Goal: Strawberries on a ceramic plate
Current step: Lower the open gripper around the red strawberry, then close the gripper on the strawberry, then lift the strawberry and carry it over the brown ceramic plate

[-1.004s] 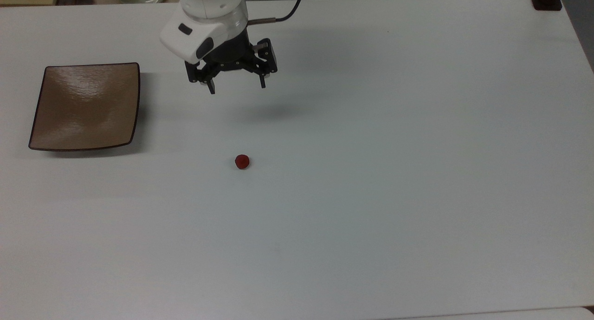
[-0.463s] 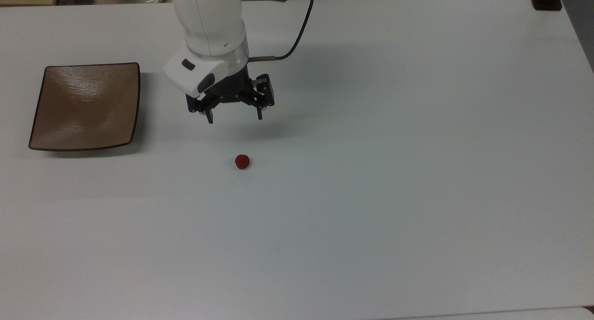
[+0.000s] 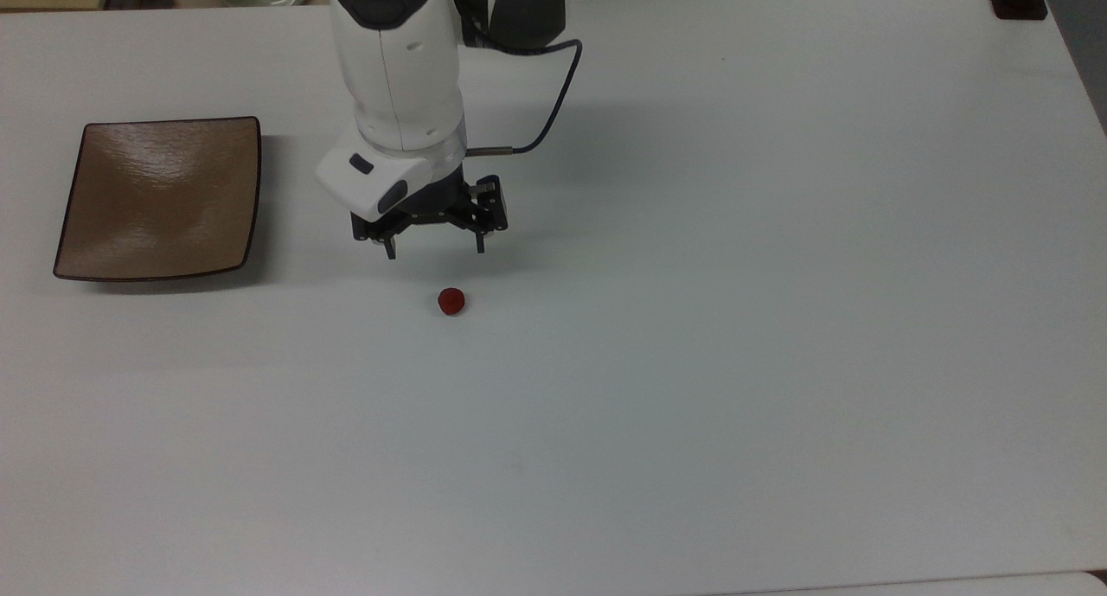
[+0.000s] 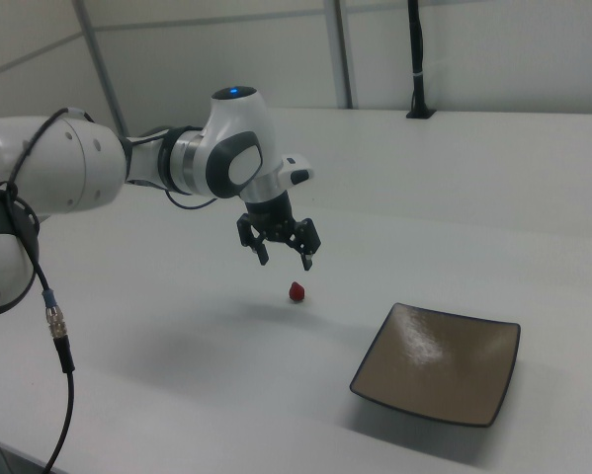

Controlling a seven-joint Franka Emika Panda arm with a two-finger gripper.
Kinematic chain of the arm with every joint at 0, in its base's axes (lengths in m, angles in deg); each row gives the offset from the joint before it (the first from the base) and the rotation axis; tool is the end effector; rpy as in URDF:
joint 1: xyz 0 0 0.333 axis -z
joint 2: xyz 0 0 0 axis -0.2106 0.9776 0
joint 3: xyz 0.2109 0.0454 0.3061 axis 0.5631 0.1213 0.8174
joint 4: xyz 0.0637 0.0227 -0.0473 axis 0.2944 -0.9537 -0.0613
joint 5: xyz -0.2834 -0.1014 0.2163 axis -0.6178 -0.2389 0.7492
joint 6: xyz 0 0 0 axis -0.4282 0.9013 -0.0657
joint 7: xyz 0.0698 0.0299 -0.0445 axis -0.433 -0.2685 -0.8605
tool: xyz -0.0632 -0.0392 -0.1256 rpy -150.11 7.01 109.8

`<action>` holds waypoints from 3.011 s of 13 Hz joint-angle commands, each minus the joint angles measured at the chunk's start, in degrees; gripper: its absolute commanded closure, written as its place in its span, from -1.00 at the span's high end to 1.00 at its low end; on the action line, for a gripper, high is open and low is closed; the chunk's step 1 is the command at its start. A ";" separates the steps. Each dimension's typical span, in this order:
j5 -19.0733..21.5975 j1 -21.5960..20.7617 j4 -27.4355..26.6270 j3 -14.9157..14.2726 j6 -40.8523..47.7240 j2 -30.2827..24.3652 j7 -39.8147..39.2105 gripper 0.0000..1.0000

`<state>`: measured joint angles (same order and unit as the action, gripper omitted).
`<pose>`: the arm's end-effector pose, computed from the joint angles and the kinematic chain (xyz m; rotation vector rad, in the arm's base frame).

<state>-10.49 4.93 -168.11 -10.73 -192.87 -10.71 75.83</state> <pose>0.6898 0.0398 0.4170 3.0965 0.2862 0.1340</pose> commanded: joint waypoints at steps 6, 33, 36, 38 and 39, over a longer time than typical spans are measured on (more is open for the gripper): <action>-1.83 -0.60 -0.72 0.67 -6.77 3.92 1.30 1.00; -4.12 -0.07 -2.39 1.46 -10.28 4.98 0.77 -0.78; -3.59 0.72 -2.48 1.46 -6.44 1.56 0.68 -0.78; -3.42 1.77 -2.31 1.46 -1.08 -2.39 -0.20 -0.78; -3.33 2.38 -2.22 1.46 0.60 -3.80 -0.55 -0.78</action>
<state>-13.83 6.03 -169.10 -9.54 -197.90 -8.60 75.92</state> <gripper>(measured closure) 0.692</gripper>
